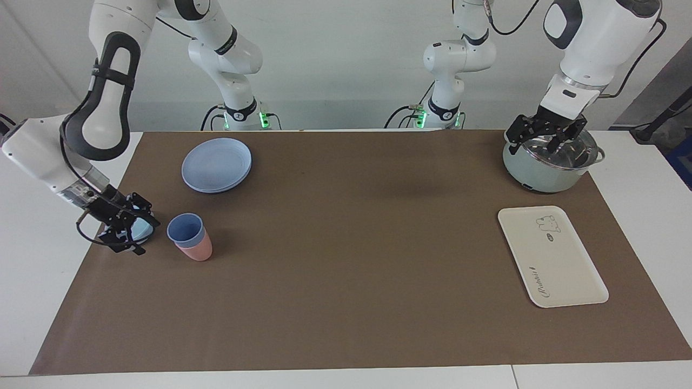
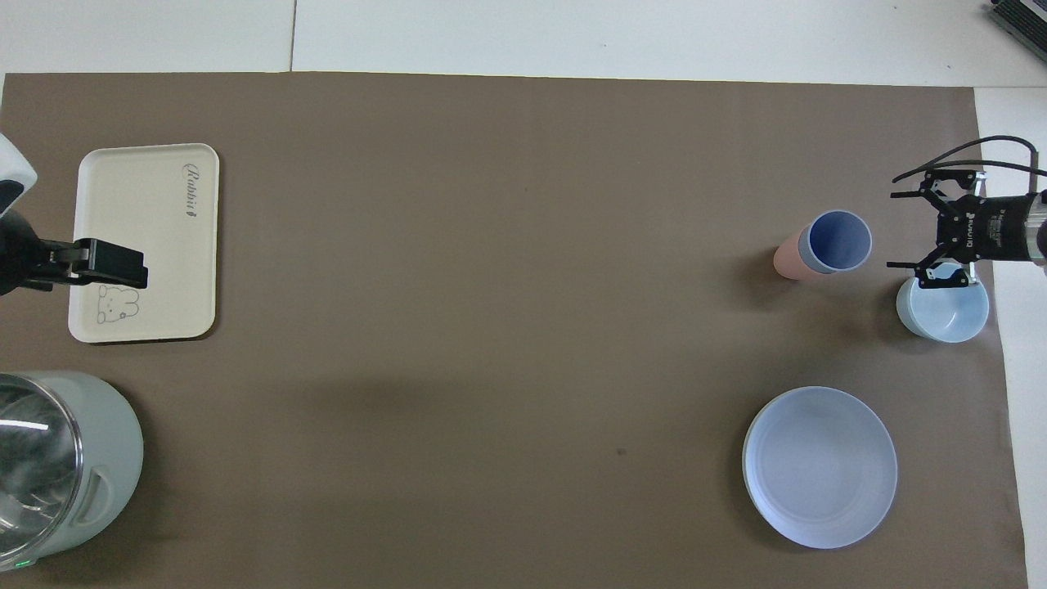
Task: Place cup on tray
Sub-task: 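Move the open right gripper over the nested blue and pink cups, then lower the right gripper and close it on the nested cups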
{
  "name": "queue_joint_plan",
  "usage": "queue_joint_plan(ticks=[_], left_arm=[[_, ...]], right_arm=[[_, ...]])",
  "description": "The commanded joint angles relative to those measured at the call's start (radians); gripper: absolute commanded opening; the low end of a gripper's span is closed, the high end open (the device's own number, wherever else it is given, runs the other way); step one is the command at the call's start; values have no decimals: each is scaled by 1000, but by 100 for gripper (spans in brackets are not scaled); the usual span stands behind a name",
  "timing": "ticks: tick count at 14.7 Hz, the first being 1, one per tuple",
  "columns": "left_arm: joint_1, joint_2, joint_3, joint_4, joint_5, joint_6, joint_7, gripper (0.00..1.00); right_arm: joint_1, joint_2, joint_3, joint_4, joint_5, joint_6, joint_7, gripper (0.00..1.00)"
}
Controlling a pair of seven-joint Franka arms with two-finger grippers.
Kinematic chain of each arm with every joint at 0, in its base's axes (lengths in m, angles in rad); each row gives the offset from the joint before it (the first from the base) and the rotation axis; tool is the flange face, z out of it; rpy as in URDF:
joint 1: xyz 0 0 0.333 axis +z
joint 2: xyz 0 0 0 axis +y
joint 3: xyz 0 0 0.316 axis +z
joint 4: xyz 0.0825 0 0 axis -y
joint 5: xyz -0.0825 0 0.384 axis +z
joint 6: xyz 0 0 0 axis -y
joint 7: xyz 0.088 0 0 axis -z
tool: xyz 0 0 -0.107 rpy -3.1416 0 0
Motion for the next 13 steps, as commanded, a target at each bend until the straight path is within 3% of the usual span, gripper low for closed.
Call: queue_joint_plan(ticks=[1, 6, 13], left_arm=[[5, -31, -3, -33, 11, 4, -10, 100], [5, -31, -3, -33, 11, 4, -8, 100], [5, -31, -3, -41, 11, 9, -17, 100]], right_arm=[[-47, 131, 7, 125, 39, -92, -95, 100], [-60, 251, 12, 264, 40, -242, -97, 100], [-60, 291, 16, 263, 43, -429, -97, 100]])
